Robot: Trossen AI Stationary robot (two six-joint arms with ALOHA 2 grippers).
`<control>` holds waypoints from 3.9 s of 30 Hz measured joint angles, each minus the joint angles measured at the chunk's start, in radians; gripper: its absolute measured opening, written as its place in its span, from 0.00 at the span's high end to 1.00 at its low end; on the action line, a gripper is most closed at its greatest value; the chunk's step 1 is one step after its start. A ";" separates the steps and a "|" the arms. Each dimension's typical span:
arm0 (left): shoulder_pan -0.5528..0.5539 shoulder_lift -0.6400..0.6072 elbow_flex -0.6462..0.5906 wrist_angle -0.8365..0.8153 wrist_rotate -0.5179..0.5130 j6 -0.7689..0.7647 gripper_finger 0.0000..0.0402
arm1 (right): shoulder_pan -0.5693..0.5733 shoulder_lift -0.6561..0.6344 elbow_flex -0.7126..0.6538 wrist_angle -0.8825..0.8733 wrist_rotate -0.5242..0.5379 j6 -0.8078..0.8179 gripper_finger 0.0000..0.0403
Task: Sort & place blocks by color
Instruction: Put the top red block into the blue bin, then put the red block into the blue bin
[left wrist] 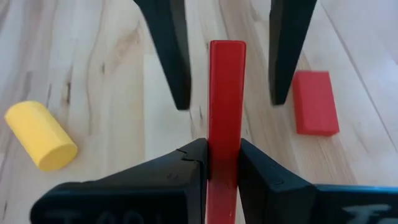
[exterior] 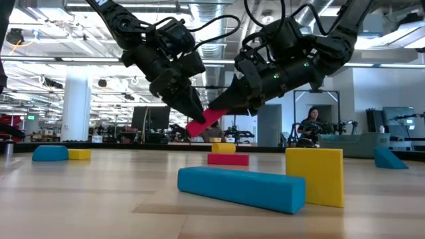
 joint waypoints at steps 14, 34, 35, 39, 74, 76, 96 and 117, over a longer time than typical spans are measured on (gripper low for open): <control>-0.019 0.001 0.000 0.049 0.026 -0.140 0.91 | -0.010 -0.036 -0.001 -0.071 -0.017 -0.035 0.89; -0.050 0.001 0.000 0.148 -0.332 -0.216 0.37 | 0.006 -0.399 -0.001 -0.750 0.650 -0.006 0.89; -0.052 0.001 0.000 0.157 -0.330 -0.216 0.36 | -0.002 -0.415 -0.001 -0.795 0.675 0.016 0.89; -0.053 -0.022 -0.008 0.209 -0.331 -0.224 0.35 | -0.030 -0.455 -0.001 -0.980 0.782 0.124 0.88; -0.018 -0.424 -0.467 0.761 -0.344 -0.236 0.41 | -0.397 -0.713 -0.293 -1.144 0.755 0.384 0.80; -0.018 -0.424 -0.467 0.761 -0.354 -0.236 0.41 | -0.400 -0.714 -0.293 -1.135 0.755 0.381 0.76; -0.018 -0.423 -0.466 0.750 -0.422 -0.229 0.41 | -0.298 -0.716 -0.293 -1.090 0.755 0.347 0.54; -0.018 -0.423 -0.466 0.750 -0.422 -0.228 0.41 | -0.118 -0.987 -0.290 -1.027 0.755 0.309 0.55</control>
